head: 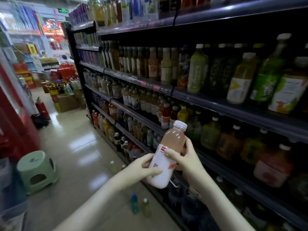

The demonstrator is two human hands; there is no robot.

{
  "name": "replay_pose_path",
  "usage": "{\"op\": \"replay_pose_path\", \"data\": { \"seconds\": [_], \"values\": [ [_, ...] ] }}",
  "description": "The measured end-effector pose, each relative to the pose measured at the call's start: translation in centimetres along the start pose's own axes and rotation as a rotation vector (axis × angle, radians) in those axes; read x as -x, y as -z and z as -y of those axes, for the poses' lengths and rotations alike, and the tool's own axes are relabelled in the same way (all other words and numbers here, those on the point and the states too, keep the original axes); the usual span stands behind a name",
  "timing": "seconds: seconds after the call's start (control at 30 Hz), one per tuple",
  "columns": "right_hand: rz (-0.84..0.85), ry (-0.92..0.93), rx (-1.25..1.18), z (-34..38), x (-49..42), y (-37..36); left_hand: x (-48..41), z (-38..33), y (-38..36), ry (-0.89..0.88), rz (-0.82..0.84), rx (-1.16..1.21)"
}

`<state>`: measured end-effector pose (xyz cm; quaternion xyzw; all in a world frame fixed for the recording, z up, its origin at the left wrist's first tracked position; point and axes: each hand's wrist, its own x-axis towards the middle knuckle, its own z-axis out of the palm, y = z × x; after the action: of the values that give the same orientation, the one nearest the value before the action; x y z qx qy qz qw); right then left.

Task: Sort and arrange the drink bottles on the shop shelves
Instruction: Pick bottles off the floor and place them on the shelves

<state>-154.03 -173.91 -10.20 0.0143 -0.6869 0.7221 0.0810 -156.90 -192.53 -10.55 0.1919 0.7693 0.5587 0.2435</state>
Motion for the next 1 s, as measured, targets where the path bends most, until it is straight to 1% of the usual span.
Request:
{"op": "replay_pose_path", "data": {
  "seconds": [0.1, 0.2, 0.33, 0.4, 0.43, 0.5, 0.57, 0.67, 0.77, 0.87, 0.93, 1.0],
  "values": [
    [0.031, -0.108, -0.056, -1.3, -4.5, -1.7, -2.4, 1.7, 4.6, 0.018, 0.088, 0.068],
    [0.046, -0.178, -0.102, -3.9, -9.4, -3.2, -5.7, 4.2, 8.6, 0.025, 0.072, 0.121],
    [0.087, -0.209, -0.149, -8.2, -17.5, -5.3, -12.1, 6.9, 14.4, 0.029, 0.021, 0.071],
    [0.130, -0.218, -0.157, -10.1, -22.0, -6.3, -15.8, 8.0, 17.5, 0.032, 0.021, 0.080],
    [0.147, -0.228, -0.162, -11.0, -24.2, -6.8, -17.5, 8.5, 19.1, 0.040, 0.041, 0.087],
    [0.122, -0.269, -0.193, -12.6, -28.5, -7.7, -21.2, 9.3, 22.5, 0.068, 0.124, 0.090],
    [0.062, -0.302, -0.177, -13.7, -32.4, -8.8, -25.0, 10.4, 25.7, 0.090, 0.199, 0.066],
    [-0.105, -0.271, -0.056, -15.4, -37.4, -11.1, -30.2, 11.9, 29.6, 0.087, 0.206, -0.022],
    [-0.324, -0.156, 0.066, -17.0, -41.7, -13.7, -35.2, 13.0, 32.4, 0.011, 0.188, -0.131],
    [-0.490, -0.020, 0.171, -18.2, -45.9, -15.7, -40.1, 13.2, 35.0, -0.058, 0.179, -0.226],
    [-0.580, 0.055, 0.211, -19.1, -48.6, -16.4, -42.9, 12.9, 36.7, -0.106, 0.216, -0.271],
    [-0.670, 0.068, 0.240, -19.7, -51.4, -17.0, -45.6, 12.9, 38.3, -0.134, 0.291, -0.284]
  ]
}}
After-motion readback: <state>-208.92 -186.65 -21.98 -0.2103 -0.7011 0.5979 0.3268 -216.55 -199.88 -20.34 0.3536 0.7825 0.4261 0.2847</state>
